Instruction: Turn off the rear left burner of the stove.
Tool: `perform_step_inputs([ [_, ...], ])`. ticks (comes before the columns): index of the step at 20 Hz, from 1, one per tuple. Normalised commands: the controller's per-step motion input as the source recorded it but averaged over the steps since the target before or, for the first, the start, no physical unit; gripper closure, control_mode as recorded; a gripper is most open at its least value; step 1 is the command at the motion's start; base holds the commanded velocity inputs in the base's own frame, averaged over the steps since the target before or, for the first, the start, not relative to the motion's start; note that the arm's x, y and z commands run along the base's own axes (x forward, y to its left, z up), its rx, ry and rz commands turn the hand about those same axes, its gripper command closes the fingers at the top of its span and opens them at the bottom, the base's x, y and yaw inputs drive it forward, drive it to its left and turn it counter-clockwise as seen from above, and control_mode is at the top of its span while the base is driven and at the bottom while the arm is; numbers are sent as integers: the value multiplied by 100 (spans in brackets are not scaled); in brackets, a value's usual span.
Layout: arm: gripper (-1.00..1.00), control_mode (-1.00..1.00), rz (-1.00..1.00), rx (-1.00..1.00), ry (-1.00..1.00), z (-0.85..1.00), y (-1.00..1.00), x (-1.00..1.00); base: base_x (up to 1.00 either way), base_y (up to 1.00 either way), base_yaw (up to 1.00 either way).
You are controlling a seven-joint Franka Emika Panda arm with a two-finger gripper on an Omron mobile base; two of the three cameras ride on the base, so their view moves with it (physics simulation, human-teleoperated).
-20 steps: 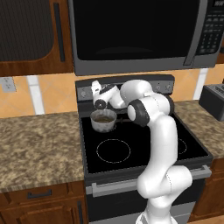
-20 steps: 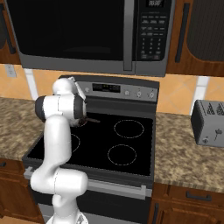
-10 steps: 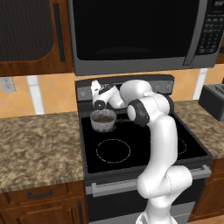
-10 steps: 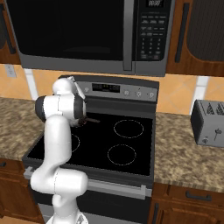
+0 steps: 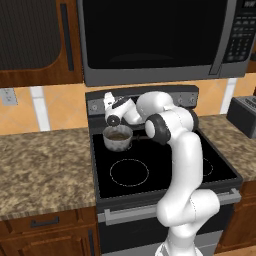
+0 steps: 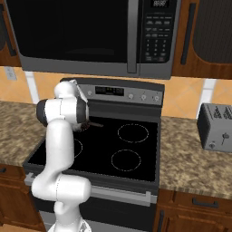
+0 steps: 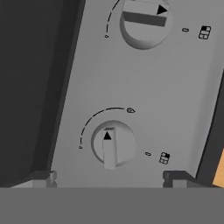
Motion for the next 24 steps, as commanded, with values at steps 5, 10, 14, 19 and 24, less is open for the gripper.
perform_step_inputs([
  [5, -100, -100, 0, 0, 0, 0, 27, -3, 0, 0, 0],
  [10, -100, -100, 0, 0, 0, 0, 27, -7, 0, 0, 0],
  [14, -100, -100, 0, 0, 2, 0, 3, 0, 0, 0, 0],
  [19, -100, -100, 0, 0, 4, 0, -2, 0, 0, 0, 0],
  [24, -100, -100, 0, 0, 2, 0, -22, 0, 0, 0, 0],
])
